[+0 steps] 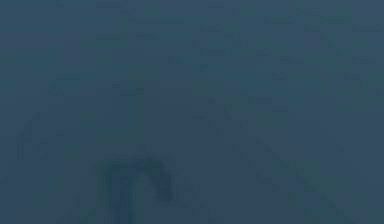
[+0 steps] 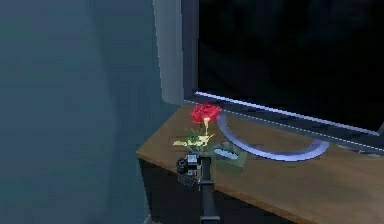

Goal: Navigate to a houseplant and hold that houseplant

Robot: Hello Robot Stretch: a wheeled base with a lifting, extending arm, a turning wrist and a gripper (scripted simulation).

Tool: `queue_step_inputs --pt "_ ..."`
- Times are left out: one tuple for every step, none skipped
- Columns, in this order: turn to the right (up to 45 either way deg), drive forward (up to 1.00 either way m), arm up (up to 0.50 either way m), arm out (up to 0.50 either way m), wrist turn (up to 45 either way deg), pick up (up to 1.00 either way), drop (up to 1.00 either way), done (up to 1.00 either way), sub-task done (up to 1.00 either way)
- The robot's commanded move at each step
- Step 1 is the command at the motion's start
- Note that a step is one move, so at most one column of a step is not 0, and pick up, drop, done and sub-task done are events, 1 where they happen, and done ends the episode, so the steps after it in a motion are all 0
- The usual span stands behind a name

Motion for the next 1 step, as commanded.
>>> queue_step_inputs --pt "0.0 0.00 0.00 0.00 0.0 1.00 0.00 0.00 0.00"
